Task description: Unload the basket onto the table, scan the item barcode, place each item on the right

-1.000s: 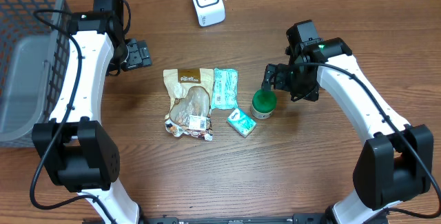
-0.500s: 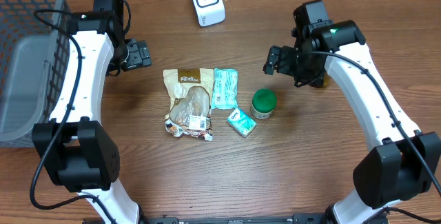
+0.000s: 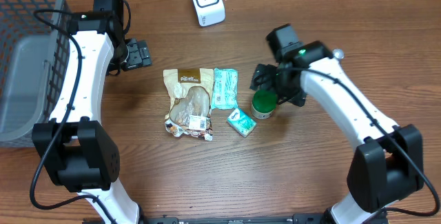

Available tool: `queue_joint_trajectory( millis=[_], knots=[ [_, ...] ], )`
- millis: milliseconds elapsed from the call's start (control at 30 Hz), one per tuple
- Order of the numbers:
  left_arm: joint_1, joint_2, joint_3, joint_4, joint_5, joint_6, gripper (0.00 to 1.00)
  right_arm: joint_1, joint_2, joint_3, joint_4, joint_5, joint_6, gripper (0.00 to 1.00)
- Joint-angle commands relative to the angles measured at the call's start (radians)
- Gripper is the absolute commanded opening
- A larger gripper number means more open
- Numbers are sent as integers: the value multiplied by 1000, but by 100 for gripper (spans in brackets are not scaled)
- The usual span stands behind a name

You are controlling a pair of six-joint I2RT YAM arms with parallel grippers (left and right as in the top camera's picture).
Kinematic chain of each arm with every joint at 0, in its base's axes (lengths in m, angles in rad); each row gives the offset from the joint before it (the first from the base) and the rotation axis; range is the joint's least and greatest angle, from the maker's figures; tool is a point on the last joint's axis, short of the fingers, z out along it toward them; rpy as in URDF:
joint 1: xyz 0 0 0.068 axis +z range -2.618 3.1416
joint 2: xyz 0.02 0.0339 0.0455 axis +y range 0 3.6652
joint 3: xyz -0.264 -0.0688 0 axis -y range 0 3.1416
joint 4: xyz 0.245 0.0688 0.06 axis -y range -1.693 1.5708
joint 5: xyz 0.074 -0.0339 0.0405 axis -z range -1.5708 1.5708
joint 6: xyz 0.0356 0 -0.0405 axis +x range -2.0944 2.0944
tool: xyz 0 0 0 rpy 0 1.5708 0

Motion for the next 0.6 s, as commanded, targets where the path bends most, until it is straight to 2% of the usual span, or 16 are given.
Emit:
queue_joint_trajectory(
  millis=[0,200,567],
  knots=[
    [-6,-15,16,1,-13,4,100,52,-6,-53,70,129,82,100],
    [-6,-15,16,1,-13,4,100,66,3,-90,115,164,98,100],
    [-6,-15,16,1,-13,4,100,67,5,-188,180,117,95,100]
  ],
)
